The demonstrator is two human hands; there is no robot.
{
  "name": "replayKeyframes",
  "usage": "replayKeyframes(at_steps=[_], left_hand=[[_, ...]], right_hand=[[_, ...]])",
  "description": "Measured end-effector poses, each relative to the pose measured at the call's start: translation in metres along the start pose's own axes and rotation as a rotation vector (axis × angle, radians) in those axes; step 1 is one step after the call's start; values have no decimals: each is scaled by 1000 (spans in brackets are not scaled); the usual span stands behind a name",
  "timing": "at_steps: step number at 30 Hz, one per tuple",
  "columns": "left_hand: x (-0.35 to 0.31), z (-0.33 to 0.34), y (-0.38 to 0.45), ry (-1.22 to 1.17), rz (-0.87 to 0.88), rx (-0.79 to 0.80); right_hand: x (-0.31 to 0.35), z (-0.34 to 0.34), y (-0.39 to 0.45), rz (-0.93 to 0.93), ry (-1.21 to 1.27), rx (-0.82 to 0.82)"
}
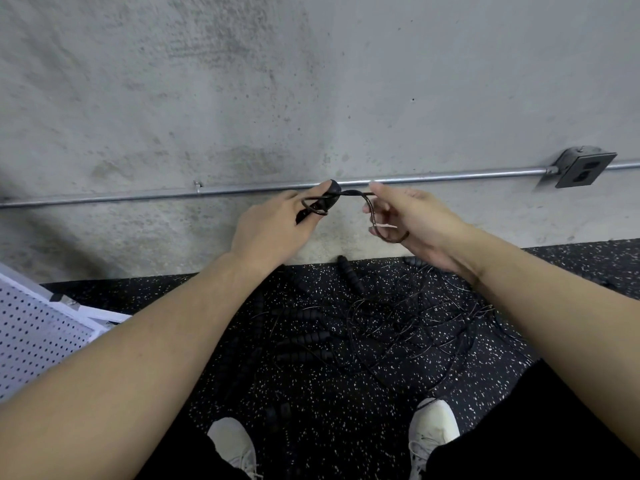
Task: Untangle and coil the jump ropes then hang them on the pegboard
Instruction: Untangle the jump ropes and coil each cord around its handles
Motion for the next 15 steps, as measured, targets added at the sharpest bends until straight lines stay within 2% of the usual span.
replayKeyframes(at_steps=[3,8,15], left_hand=[[4,2,-2,88,32,2],[7,14,-6,139,54,40],[6,13,-4,128,-9,66]], right_hand=[[2,-6,3,109,241,-78],[4,-10,11,167,549,-189],[1,6,9,249,566,-236]])
Point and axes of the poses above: each hand's wrist, its own y-axis towards the middle knuckle, its own z-axis out of the palm, x = y × z, the point moved 1 cm from there along y, towards the middle knuckle, and after that the axes turned 14 degrees about -x, right-handed, at the moved point
